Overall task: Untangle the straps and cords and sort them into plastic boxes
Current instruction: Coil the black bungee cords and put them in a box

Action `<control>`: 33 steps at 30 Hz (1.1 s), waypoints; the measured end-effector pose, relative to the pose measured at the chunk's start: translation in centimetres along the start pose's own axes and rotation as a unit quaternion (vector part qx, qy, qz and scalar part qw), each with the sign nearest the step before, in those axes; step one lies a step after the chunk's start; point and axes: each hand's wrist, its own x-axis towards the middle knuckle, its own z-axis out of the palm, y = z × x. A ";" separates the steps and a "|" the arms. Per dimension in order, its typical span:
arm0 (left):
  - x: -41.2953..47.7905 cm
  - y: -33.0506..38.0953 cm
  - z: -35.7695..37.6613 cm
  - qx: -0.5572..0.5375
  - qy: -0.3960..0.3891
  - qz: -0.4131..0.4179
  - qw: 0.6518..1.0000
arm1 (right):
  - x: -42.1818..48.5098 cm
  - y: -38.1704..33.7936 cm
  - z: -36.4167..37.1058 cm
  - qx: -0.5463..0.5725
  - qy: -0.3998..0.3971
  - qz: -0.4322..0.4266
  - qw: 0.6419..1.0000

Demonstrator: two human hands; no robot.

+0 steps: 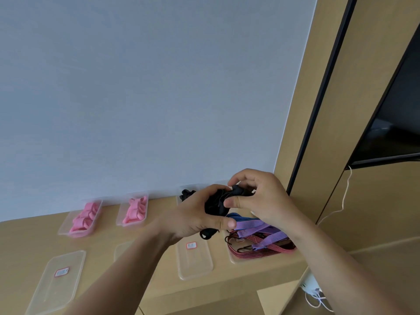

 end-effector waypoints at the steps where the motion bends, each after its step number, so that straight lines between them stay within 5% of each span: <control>1: 0.0 0.0 0.2 -0.002 0.005 -0.003 1.000 | 0.1 0.2 0.0 0.010 -0.002 0.000 1.000; 10: -0.3 -0.9 0.6 -0.274 0.011 0.002 0.962 | -0.1 1.5 1.3 0.252 0.020 0.035 0.967; 18: -1.5 -1.9 -1.4 -0.424 0.102 0.006 0.900 | 1.1 0.4 5.6 0.213 0.041 0.043 0.975; 23: -2.5 -2.9 -3.4 -0.424 0.178 -0.005 0.888 | 1.4 0.2 8.8 0.077 0.112 0.018 0.991; 33: -3.9 -6.5 -7.1 -0.484 0.182 0.002 0.856 | 1.5 0.4 15.0 0.158 0.105 0.065 0.980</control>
